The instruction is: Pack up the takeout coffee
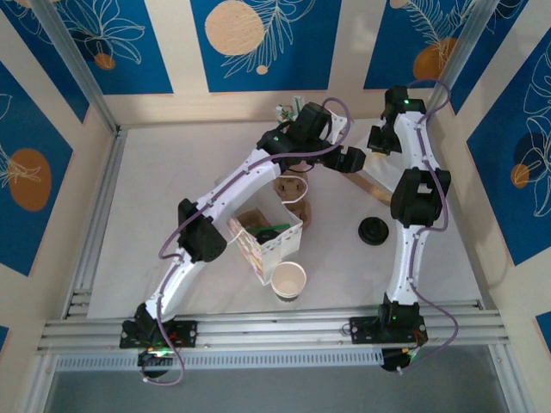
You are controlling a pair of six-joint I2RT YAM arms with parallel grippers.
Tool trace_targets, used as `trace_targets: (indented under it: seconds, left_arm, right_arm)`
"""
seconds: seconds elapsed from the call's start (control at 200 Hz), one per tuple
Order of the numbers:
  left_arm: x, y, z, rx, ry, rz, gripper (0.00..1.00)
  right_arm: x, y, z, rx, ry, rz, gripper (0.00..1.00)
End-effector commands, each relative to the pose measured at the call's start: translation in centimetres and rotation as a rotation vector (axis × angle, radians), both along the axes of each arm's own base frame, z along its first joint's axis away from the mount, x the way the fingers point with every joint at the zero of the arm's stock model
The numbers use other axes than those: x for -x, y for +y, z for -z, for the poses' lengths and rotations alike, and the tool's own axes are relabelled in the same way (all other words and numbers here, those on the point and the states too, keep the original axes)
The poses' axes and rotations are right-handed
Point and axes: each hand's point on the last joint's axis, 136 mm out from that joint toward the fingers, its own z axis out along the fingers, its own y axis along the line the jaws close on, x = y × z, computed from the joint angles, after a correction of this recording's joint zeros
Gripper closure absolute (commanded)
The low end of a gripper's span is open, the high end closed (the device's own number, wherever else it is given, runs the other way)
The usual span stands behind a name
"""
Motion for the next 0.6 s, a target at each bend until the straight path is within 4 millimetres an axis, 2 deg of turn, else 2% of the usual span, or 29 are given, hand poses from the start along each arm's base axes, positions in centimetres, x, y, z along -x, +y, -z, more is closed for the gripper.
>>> trace_targets:
  seconds: [0.0,0.18,0.35,0.595]
  left_arm:
    - [0.4,-0.1,-3.0,0.062,-0.033,0.011,0.09]
    - [0.4,-0.1,-3.0,0.062,-0.031,0.009,0.09]
    - [0.3,0.1,-3.2,0.059,-0.036,0.004,0.08]
    - [-0.4,1.2,-5.9,0.141,-0.012,-0.004,0.05]
  right_arm:
    - [0.5,0.2,-0.8,-0.035,-0.012,0.01,1.0]
    - [0.7,0.3,-1.5,-0.046,-0.026,0.01,1.0]
    - [0.9,0.7,-3.2,-0.099,-0.08,0.015,1.0]
    - [1.6,1.8,-6.8,-0.199,-0.203,0.008,1.0]
